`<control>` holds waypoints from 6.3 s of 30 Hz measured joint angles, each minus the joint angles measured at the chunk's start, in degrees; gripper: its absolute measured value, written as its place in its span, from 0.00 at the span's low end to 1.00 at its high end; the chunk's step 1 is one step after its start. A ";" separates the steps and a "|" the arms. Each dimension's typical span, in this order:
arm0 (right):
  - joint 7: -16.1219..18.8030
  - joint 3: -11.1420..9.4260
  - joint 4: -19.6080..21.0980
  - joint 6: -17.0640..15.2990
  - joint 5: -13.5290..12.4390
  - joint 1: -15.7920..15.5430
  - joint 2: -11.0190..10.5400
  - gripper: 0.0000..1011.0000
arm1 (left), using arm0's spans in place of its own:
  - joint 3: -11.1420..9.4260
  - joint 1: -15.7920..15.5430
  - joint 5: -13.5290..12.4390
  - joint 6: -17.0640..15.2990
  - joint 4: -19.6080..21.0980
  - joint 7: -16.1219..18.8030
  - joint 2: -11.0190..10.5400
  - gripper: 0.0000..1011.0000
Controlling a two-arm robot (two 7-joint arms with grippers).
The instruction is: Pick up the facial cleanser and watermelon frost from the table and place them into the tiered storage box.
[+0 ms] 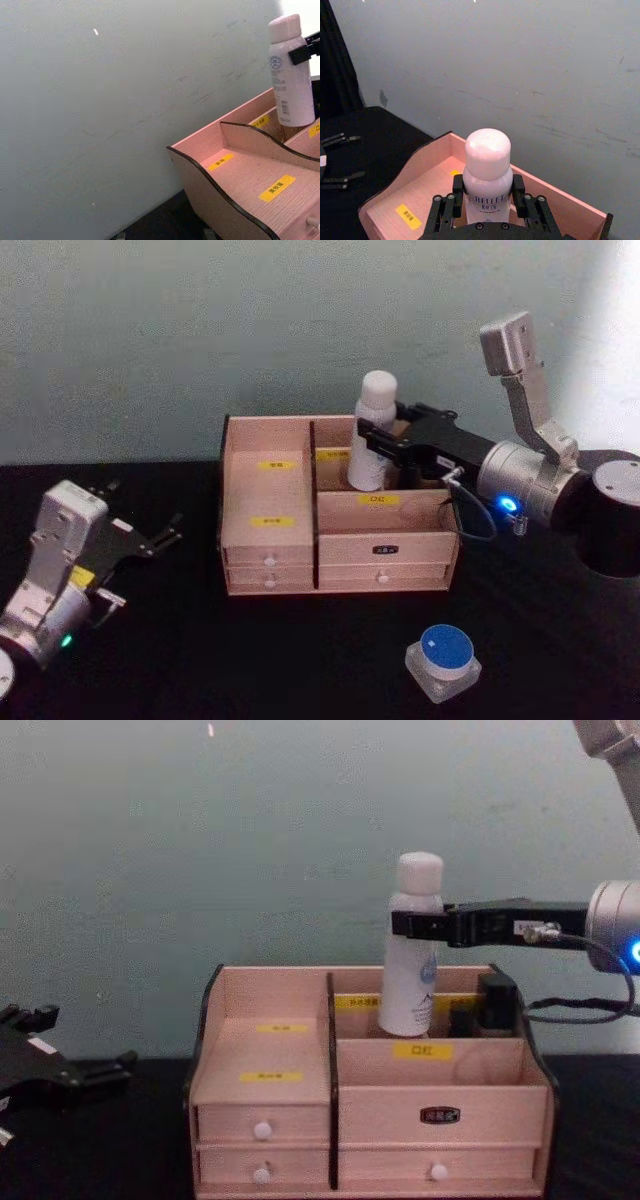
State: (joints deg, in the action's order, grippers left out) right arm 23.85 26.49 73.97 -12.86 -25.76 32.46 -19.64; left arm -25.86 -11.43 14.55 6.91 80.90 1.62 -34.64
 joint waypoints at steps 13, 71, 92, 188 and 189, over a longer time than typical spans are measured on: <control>0.20 0.07 -2.87 0.83 1.03 1.18 1.58 0.58 | 0.00 0.00 0.00 0.00 0.00 0.00 0.00 0.99; 1.15 0.51 -9.72 1.92 5.91 1.02 4.78 0.58 | 0.00 0.00 0.00 0.00 0.00 0.00 0.00 0.99; 1.02 0.51 -9.78 1.57 6.42 0.90 4.80 0.65 | 0.00 0.00 0.00 0.00 0.00 0.00 0.00 0.99; 11.01 0.91 19.39 0.12 0.79 -22.84 -23.30 0.99 | 0.00 0.00 0.00 0.00 0.00 0.00 0.00 0.99; 11.05 1.03 19.38 -0.08 0.90 -22.67 -23.30 0.99 | 0.00 0.00 0.00 0.00 0.00 0.00 0.00 0.99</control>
State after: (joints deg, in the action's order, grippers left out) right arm 34.90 27.52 93.35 -12.95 -24.86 9.79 -42.93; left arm -25.86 -11.43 14.55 6.91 80.90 1.62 -34.65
